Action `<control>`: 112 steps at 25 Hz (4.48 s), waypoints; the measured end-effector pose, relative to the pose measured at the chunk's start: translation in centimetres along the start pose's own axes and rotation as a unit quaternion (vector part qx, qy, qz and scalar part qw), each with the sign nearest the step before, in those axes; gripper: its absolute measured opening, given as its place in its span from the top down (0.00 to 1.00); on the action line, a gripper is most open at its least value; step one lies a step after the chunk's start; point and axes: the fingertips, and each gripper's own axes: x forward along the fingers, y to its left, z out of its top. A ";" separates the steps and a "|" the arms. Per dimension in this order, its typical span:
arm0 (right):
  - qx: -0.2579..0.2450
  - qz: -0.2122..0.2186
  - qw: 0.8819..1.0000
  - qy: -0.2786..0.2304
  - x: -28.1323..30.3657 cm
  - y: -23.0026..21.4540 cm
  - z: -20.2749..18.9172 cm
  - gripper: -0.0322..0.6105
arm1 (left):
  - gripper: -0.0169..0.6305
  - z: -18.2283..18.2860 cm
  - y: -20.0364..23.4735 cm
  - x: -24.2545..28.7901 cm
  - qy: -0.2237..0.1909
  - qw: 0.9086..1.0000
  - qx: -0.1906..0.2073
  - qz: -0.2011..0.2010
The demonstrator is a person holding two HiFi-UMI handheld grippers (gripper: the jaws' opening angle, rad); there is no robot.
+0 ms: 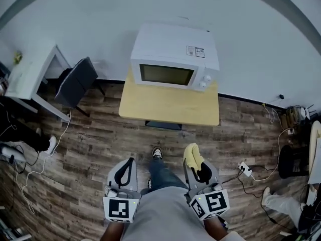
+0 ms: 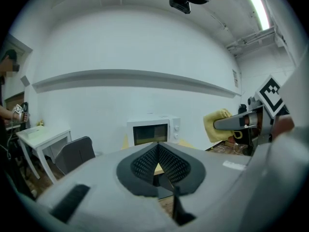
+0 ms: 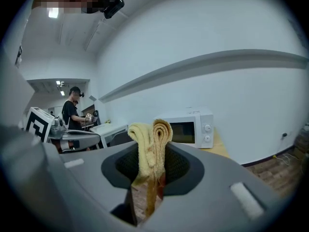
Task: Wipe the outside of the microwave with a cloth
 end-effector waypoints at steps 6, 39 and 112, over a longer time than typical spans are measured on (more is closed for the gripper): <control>0.006 -0.041 0.999 -0.026 5.2 -4.5 3.0 0.77 | 0.99 2.8 1.2 6.9 -0.007 0.999 -0.008 -0.047; 0.042 -0.254 0.962 -0.095 22.2 -29.6 6.8 0.77 | 0.99 8.1 8.2 23.2 -0.005 0.998 -0.015 -0.055; -0.007 -0.045 0.995 -0.090 39.9 -9.0 4.6 0.77 | 0.99 5.3 15.2 21.1 0.018 0.998 -0.055 0.010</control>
